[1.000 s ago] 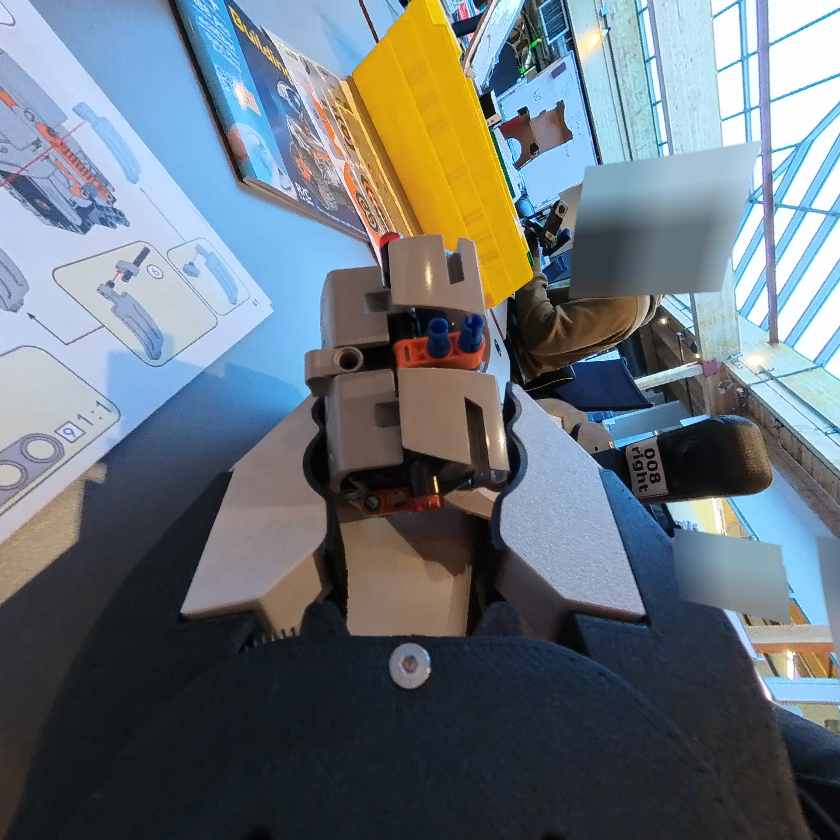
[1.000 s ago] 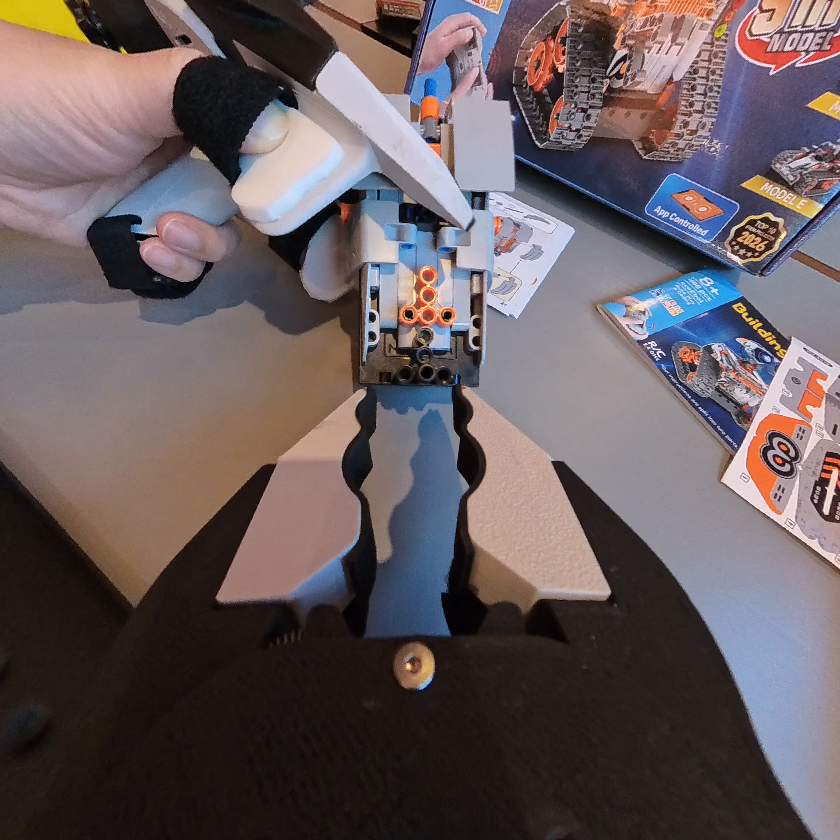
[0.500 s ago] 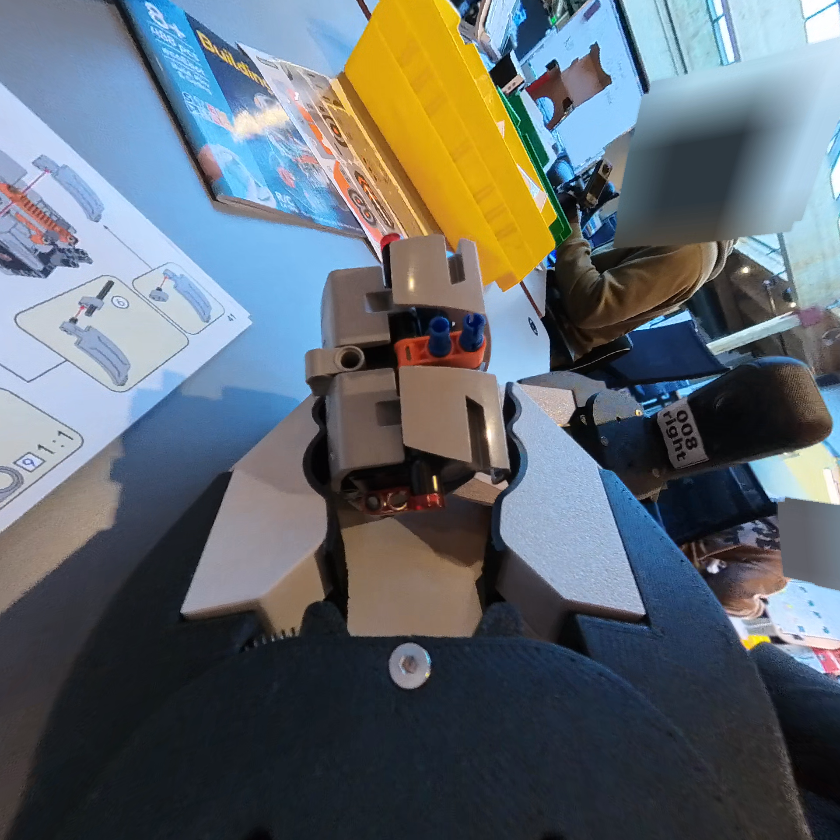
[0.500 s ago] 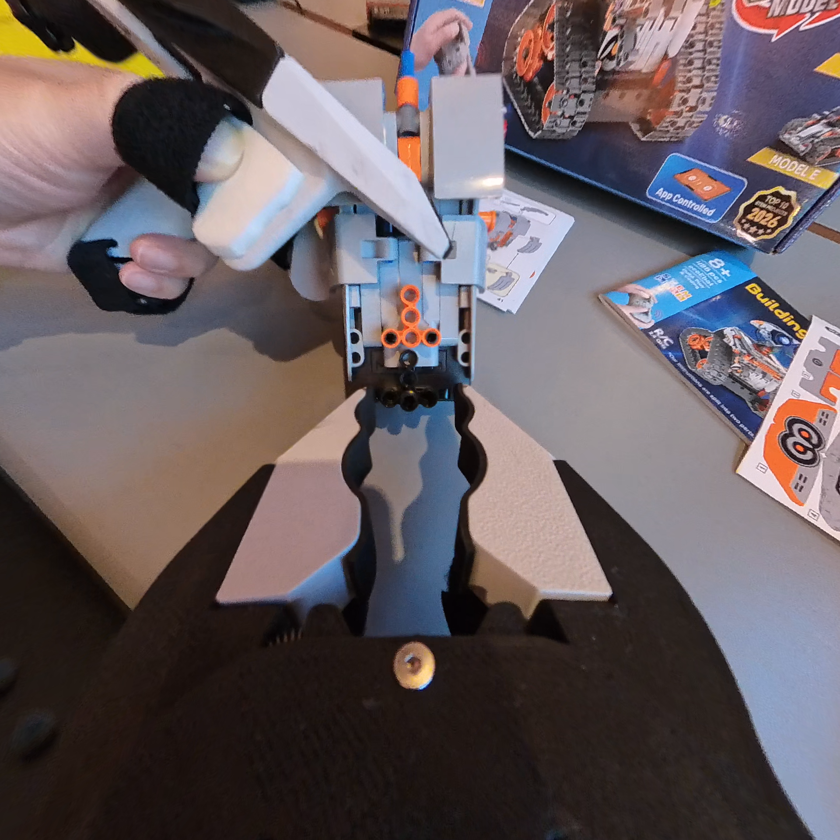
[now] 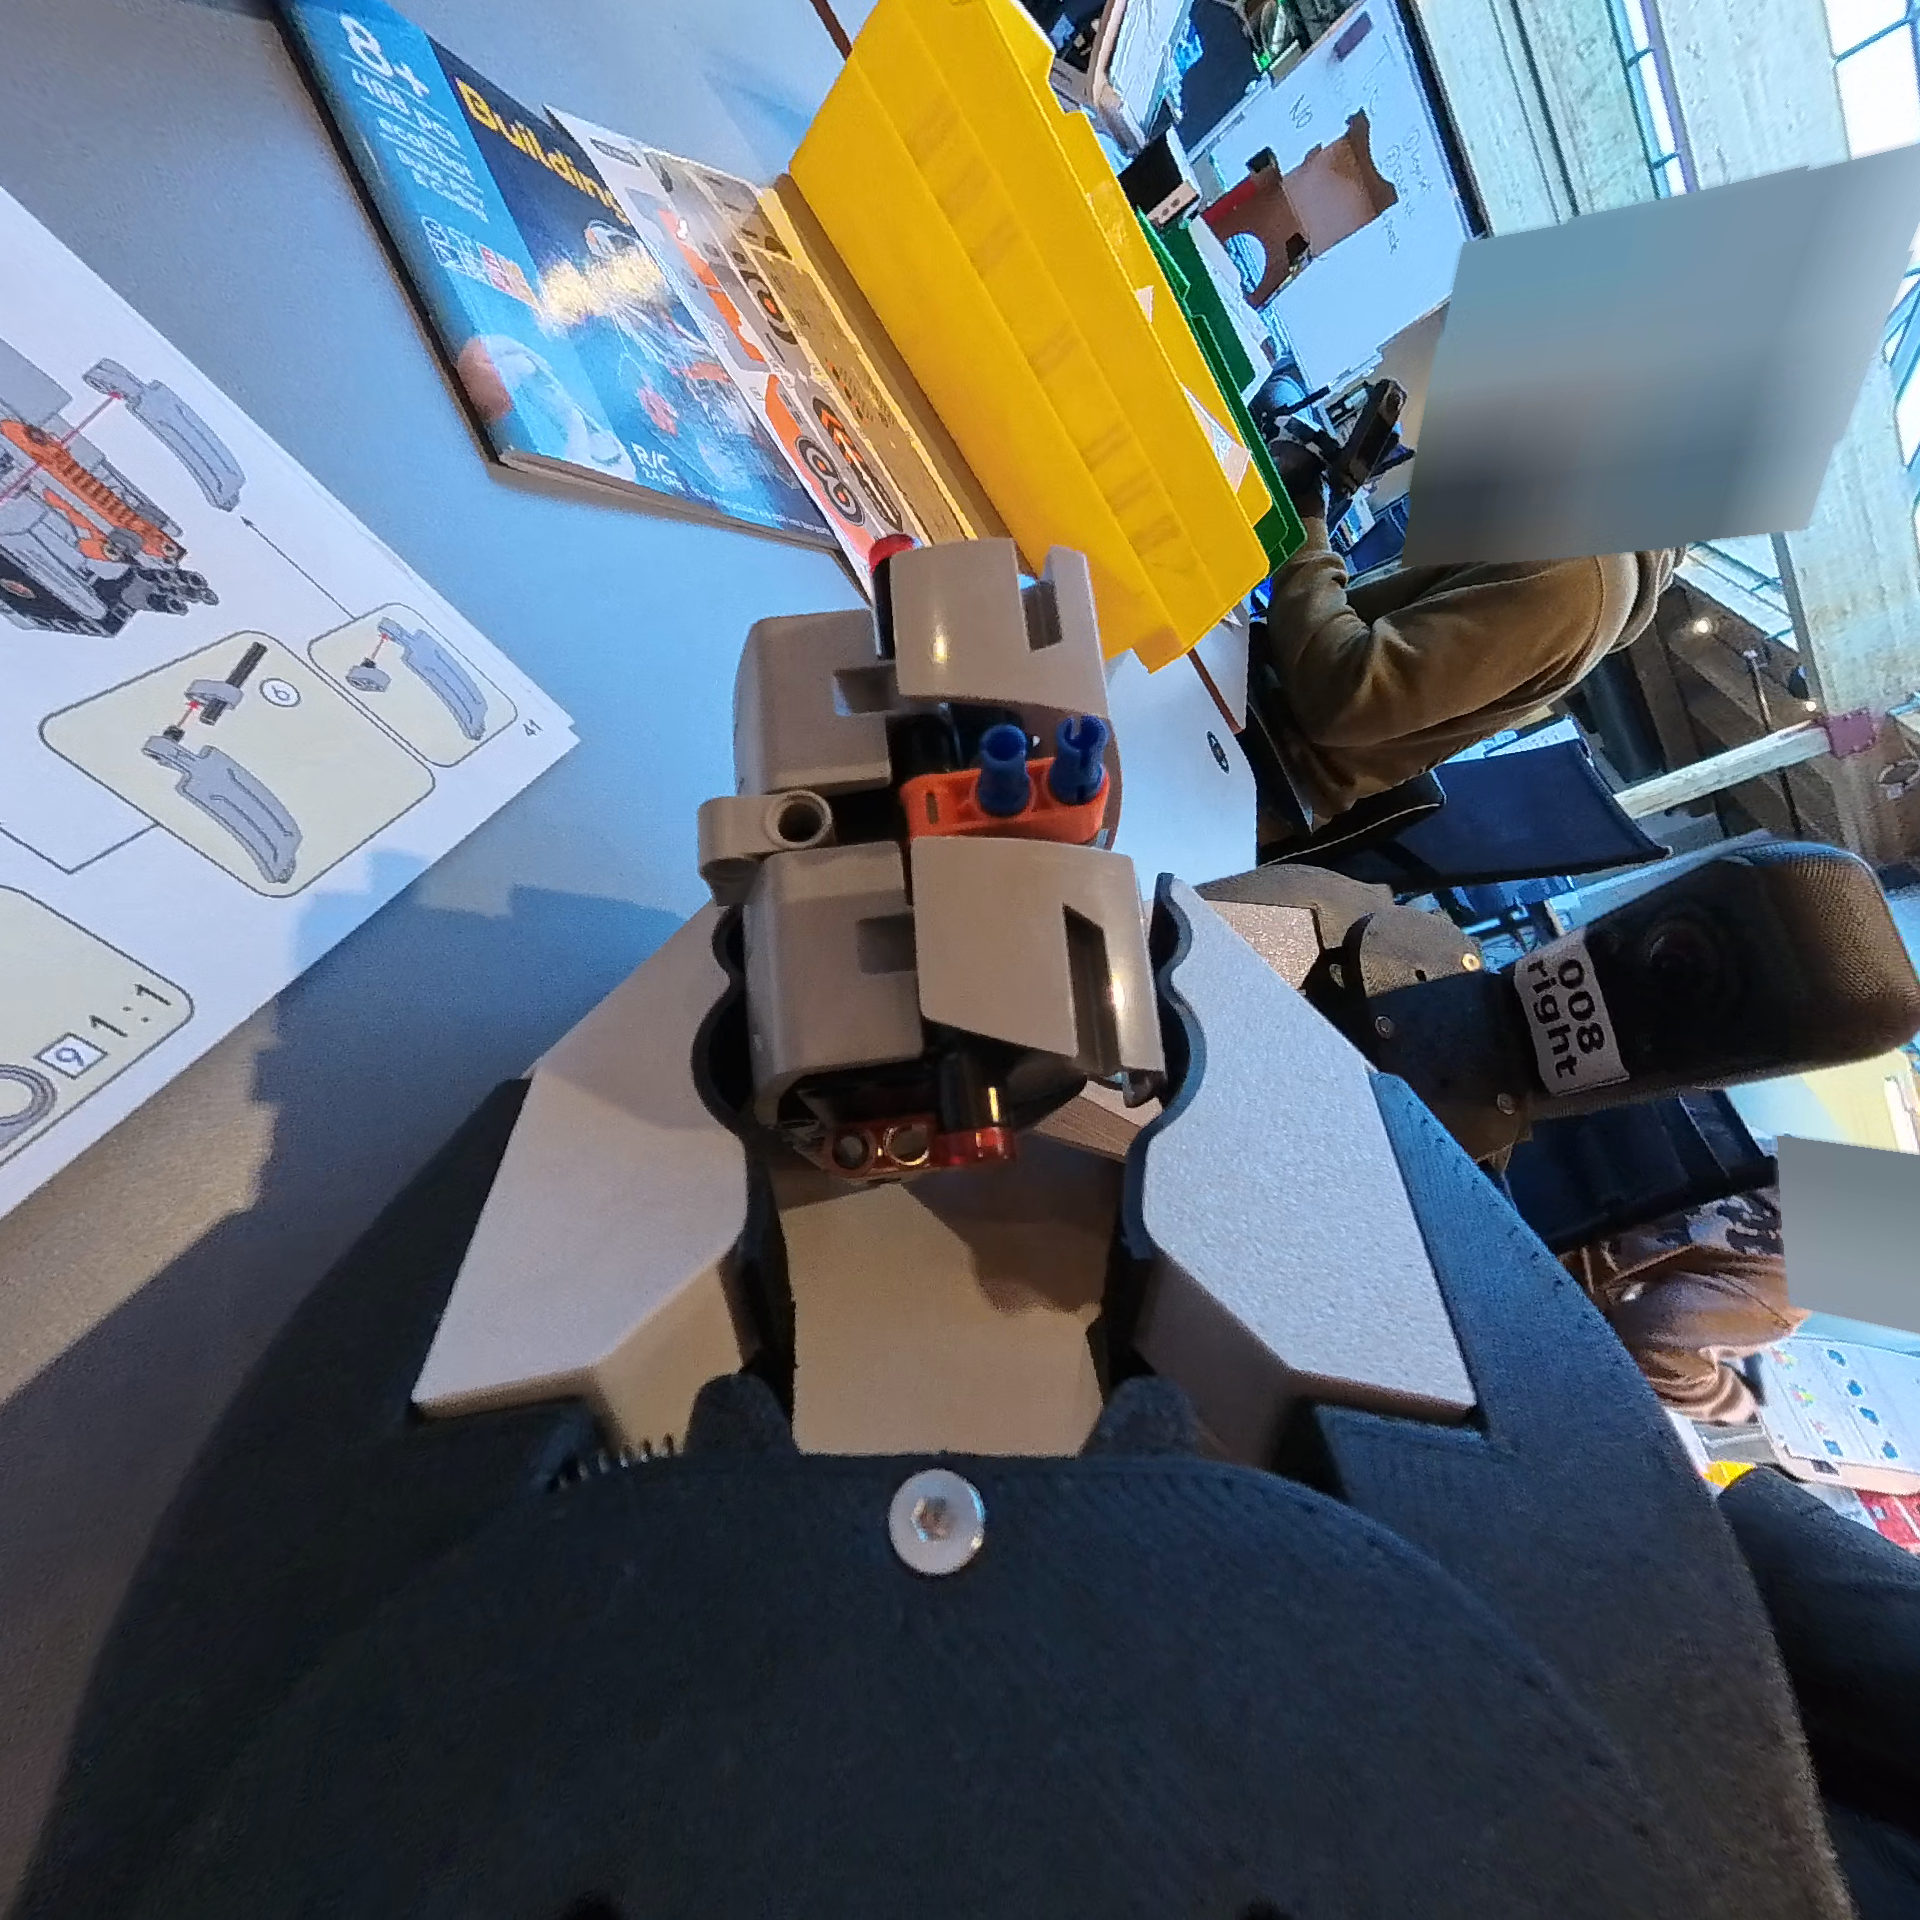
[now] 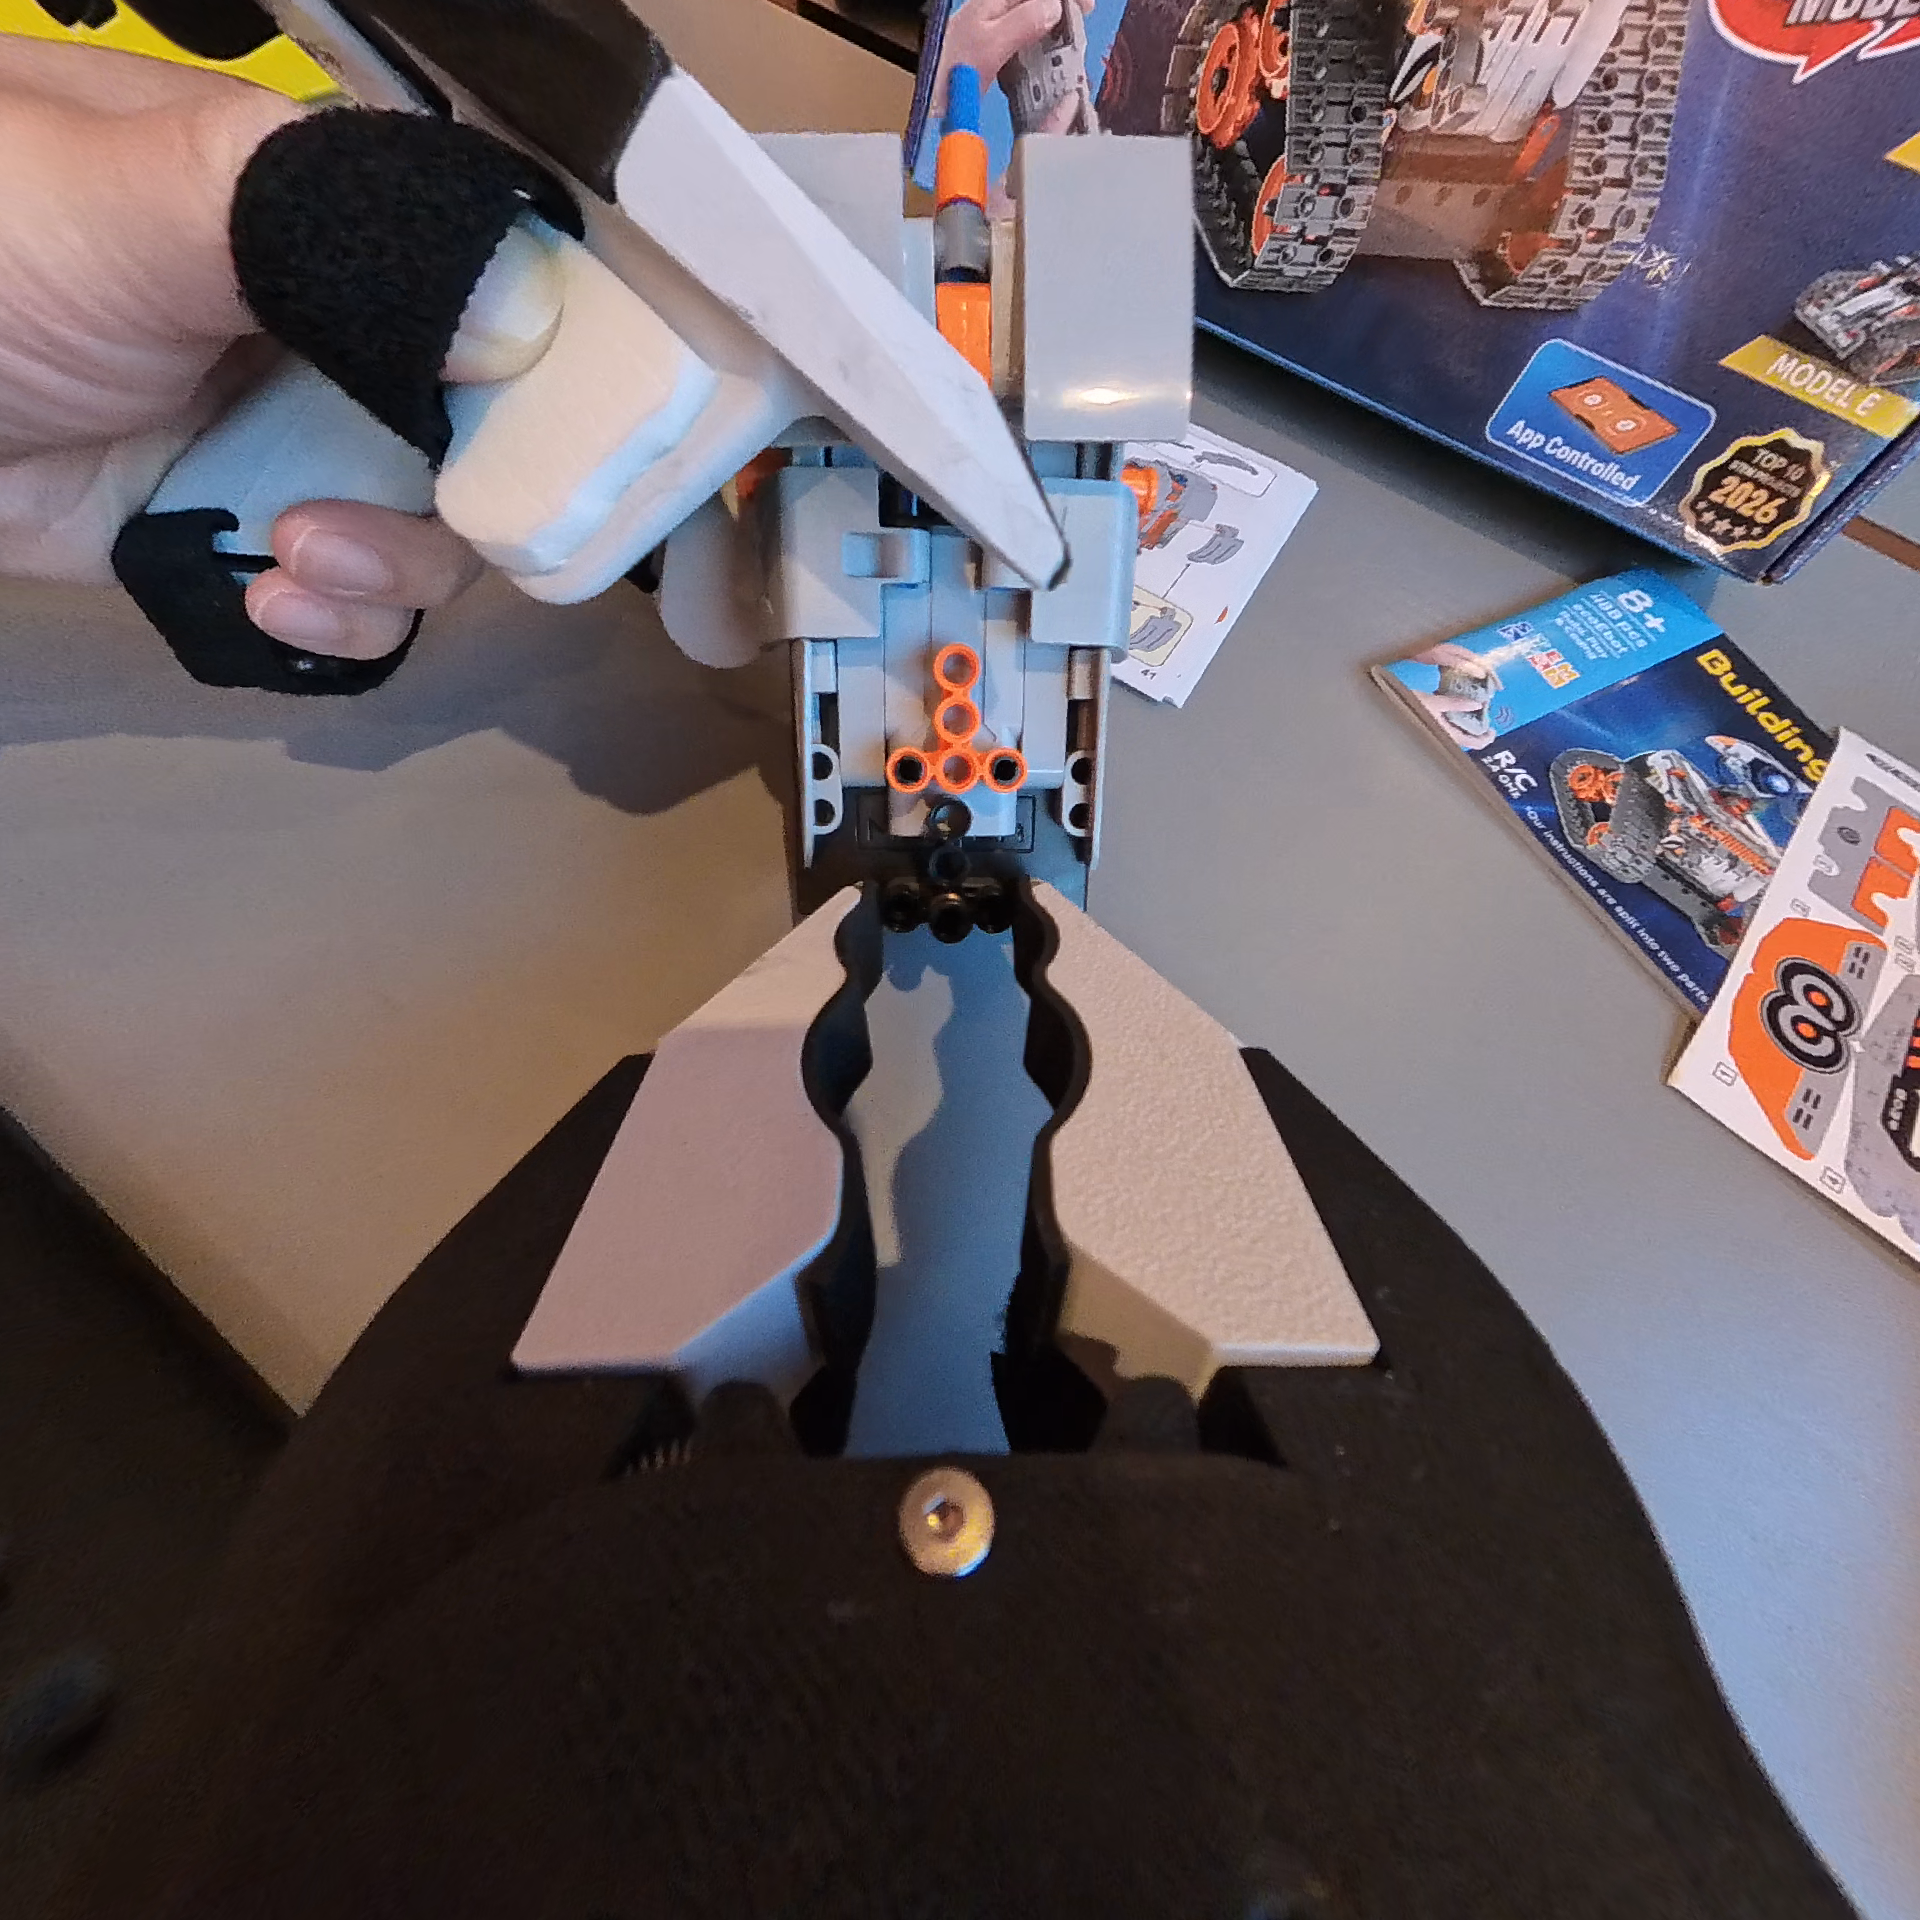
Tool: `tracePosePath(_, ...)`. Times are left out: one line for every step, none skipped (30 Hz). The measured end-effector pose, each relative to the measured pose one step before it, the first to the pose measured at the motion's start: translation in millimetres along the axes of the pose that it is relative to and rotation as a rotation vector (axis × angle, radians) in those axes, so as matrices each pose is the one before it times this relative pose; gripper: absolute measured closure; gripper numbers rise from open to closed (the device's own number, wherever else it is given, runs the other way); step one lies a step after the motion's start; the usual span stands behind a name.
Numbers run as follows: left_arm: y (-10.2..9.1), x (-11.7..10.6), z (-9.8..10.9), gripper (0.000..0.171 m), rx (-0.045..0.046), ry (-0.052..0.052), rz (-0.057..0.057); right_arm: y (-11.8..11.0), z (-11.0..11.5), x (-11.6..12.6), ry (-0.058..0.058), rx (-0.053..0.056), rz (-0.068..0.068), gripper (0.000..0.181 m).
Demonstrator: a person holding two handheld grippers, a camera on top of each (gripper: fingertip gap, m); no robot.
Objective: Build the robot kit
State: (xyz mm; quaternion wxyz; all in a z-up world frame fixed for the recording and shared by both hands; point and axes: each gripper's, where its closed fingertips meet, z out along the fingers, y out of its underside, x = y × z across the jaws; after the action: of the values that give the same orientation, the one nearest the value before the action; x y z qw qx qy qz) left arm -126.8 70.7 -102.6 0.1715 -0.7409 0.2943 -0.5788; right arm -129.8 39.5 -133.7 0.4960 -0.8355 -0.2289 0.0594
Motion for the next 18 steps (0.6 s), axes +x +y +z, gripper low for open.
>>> tracePosePath(-0.11,0.06,0.06,0.099,0.00064,0.0014,-0.0002,0.02,-0.1,-0.09,0.0013,-0.0014,-0.0015,0.159)
tracePosePath(0.04,0.02,-0.02,0.099,-0.00026,0.0003,0.0003,0.12,0.0,0.02,-0.0009,-0.0018,0.0025,0.159)
tracePosePath(0.11,0.06,-0.04,0.099,-0.00122,-0.0009,0.0006,0.17,0.0,-0.05,-0.003,-0.0007,0.0043,0.159)
tracePosePath(-0.02,-0.07,0.01,0.099,0.00011,-0.0009,-0.0007,-0.01,0.12,0.06,-0.0025,0.0005,0.0055,0.159)
tracePosePath(-0.04,-0.12,-0.08,0.099,0.00095,0.0003,-0.0012,-0.05,0.09,0.03,-0.0009,0.0005,0.0029,0.159)
tracePosePath(-0.04,-0.06,-0.09,0.098,-0.00037,0.0013,-0.0017,-0.05,-0.09,0.02,0.0005,0.001,-0.0005,0.159)
tracePosePath(0.16,-0.05,0.0,0.098,-0.00109,0.002,-0.0023,-0.13,0.02,0.03,0.0012,0.001,0.0001,0.159)
tracePosePath(-0.02,-0.02,0.05,0.098,-0.00035,0.0024,-0.0028,-0.09,-0.17,0.0,0.0013,-0.0008,-0.0002,0.159)
tracePosePath(0.09,-0.03,0.05,0.099,0.00064,0.0015,-0.0021,0.05,-0.07,-0.07,-0.0001,-0.0003,-0.0011,0.159)
tracePosePath(-0.09,0.11,0.01,0.099,0.00134,0.0003,-0.0004,0.02,-0.14,-0.09,-0.0013,-0.0003,0.0013,0.159)
tracePosePath(-0.02,0.1,0.05,0.099,0.00083,-0.0004,0.0007,0.13,0.04,0.03,-0.0009,-0.0013,0.0004,0.159)
tracePosePath(-0.1,0.0,0.04,0.098,0.00087,-0.0005,0.001,0.11,-0.11,-0.01,-0.0002,-0.0005,-0.0008,0.159)
tracePosePath(0.04,0.07,0.08,0.098,0.00083,0.0,0.0009,0.1,-0.02,0.02,0.0002,0.0002,-0.0008,0.159)
tracePosePath(-0.02,0.17,0.09,0.099,0.00014,0.0003,0.0005,0.02,-0.09,-0.09,0.0005,0.0,-0.0015,0.159)
tracePosePath(0.13,-0.1,-0.06,0.098,-0.00104,0.0002,-0.0001,-0.04,-0.01,0.01,0.0001,0.0015,-0.0014,0.159)
tracePosePath(0.01,-0.12,-0.05,0.098,-0.00077,0.0002,-0.0007,-0.09,0.06,-0.05,-0.0005,0.0018,0.0002,0.159)
tracePosePath(0.01,-0.05,-0.11,0.099,0.00056,0.0005,-0.0017,-0.15,-0.04,-0.02,-0.0012,0.002,0.0011,0.159)
tracePosePath(-0.07,-0.21,-0.11,0.099,0.00046,0.0006,-0.0021,-0.1,0.06,0.02,-0.0018,0.0025,0.0022,0.159)
